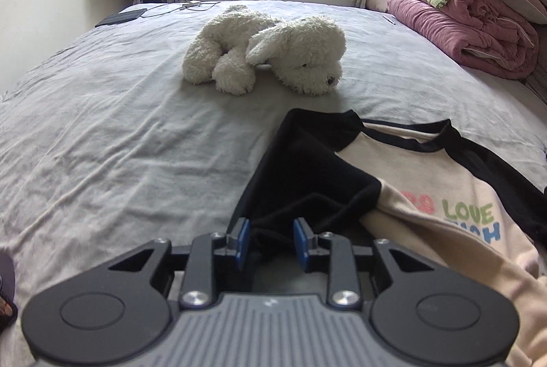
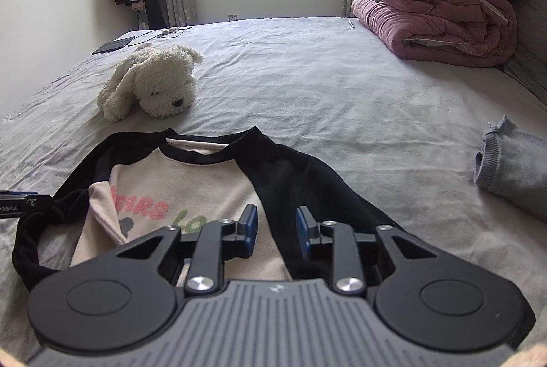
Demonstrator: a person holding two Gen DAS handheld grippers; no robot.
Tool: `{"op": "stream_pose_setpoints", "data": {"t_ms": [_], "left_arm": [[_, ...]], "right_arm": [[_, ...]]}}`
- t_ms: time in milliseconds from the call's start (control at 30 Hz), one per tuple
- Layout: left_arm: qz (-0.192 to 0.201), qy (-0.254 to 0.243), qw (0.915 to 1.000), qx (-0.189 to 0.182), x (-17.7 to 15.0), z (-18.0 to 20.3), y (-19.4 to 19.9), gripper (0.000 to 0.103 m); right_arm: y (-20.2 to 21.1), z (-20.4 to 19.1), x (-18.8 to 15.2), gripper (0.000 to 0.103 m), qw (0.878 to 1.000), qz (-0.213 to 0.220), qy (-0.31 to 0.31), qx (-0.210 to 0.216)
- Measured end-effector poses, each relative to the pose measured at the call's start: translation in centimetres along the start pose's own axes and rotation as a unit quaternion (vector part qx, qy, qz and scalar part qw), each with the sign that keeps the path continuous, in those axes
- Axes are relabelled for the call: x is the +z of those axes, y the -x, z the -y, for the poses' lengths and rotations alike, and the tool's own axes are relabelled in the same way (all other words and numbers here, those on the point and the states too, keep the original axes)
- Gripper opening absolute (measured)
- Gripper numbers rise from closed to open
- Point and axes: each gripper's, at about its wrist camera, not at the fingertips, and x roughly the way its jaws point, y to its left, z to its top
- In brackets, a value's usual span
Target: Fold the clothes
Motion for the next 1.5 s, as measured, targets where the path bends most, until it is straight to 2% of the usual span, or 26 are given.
{"op": "stream_pose_setpoints", "data": {"t_ms": [133, 233, 300, 500, 633, 800, 967, 1067, 1167, 1233, 1300, 1400, 1500], "left_arm": [[-0.017, -0.001, 0.9998, -0.014, -2.0, 0.6, 1.4, 0.032], [-0.045, 0.034, 0.9981, -0.027, -3.5, 0.6, 2.3, 0.038], [-0.059, 0.067, 0.9953, -0.038, -4.3, 0.5, 2.9, 0.045], [-0.077, 0.115, 0.9882, -0.065, -5.7, 0.8, 4.0, 0.055], [-0.094, 0.163, 0.9789, -0.079, -6.2, 0.7, 4.2, 0.058], [-0.103, 0.209, 0.9687, -0.087, -6.1, 0.0, 3.6, 0.060], [-0.132, 0.278, 0.9471, -0.092, -6.5, -1.3, 2.0, 0.060], [-0.135, 0.307, 0.9379, -0.091, -7.0, -1.8, 1.1, 0.060], [-0.129, 0.315, 0.9361, -0.090, -6.9, -1.8, 0.9, 0.060], [-0.124, 0.316, 0.9369, -0.085, -7.0, -1.7, 0.9, 0.059], [-0.119, 0.308, 0.9413, -0.070, -6.9, -1.3, 0.9, 0.045], [-0.111, 0.300, 0.9456, -0.060, -6.9, -1.4, 0.8, 0.031], [-0.106, 0.303, 0.9450, -0.063, -6.8, -1.5, 0.9, 0.023]], "right_arm": [[2.0, 0.1, -1.4, 0.030, 1.000, -0.003, -0.009, 0.001], [3.0, 0.3, -2.8, 0.034, 0.999, -0.013, -0.030, 0.008], [3.7, 0.5, -3.7, 0.037, 0.999, -0.019, -0.044, 0.013], [5.7, 1.1, -6.3, 0.039, 0.995, -0.039, -0.086, 0.028], [6.1, 1.4, -7.3, 0.040, 0.989, -0.066, -0.124, 0.052], [5.5, 1.7, -7.6, 0.040, 0.971, -0.116, -0.183, 0.097], [4.6, 1.3, -7.6, 0.041, 0.965, -0.141, -0.188, 0.118], [4.1, 0.9, -7.5, 0.042, 0.966, -0.149, -0.177, 0.119], [3.7, 0.8, -7.5, 0.043, 0.963, -0.156, -0.182, 0.123], [3.5, 0.8, -7.6, 0.043, 0.963, -0.158, -0.182, 0.121], [3.4, 0.8, -7.6, 0.043, 0.962, -0.160, -0.183, 0.121], [3.4, 1.0, -7.7, 0.045, 0.962, -0.161, -0.184, 0.120], [3.6, 1.1, -7.7, 0.045, 0.963, -0.158, -0.185, 0.119]]}}
